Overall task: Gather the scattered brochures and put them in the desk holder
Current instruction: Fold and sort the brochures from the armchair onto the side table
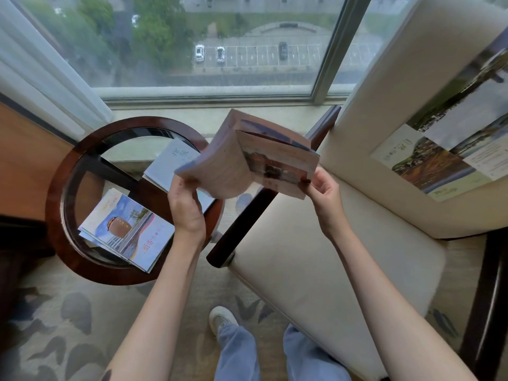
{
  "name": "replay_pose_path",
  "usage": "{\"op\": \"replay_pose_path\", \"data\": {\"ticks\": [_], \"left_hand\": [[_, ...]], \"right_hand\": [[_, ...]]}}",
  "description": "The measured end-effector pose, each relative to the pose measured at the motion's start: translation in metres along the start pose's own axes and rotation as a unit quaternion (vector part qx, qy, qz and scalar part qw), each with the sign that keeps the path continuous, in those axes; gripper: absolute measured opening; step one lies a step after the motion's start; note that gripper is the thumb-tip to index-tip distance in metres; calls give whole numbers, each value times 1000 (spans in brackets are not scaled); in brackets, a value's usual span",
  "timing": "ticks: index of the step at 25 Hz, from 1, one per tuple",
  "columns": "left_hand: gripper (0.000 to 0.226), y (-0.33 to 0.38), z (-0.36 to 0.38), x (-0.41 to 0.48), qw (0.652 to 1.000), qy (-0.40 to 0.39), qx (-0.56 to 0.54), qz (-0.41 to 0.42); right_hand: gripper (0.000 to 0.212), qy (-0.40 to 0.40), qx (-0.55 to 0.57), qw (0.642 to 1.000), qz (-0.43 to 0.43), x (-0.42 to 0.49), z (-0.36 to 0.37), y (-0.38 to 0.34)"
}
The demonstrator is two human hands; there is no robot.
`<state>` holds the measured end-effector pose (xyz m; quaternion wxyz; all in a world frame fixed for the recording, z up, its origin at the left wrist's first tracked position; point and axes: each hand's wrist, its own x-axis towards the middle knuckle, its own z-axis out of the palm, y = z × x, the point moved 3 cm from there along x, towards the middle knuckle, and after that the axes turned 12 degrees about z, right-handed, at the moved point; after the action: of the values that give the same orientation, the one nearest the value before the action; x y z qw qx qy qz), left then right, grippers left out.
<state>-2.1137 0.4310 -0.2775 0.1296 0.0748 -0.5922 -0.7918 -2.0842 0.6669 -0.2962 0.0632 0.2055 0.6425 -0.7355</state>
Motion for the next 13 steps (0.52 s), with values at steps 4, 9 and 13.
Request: {"op": "replay_pose_path", "data": {"ticks": [4, 9, 13], "left_hand": [[31, 11, 8, -2, 999, -24, -38, -21], [33, 31, 18, -4, 998, -40, -41, -6], [43, 32, 13, -6, 994, -105, 14, -14]], "right_hand": [[35, -2, -32, 999, -9, -4, 3, -3], [28, 47, 11, 999, -15, -4, -8, -8], [26, 74, 43, 995, -44, -4, -18, -11]]}}
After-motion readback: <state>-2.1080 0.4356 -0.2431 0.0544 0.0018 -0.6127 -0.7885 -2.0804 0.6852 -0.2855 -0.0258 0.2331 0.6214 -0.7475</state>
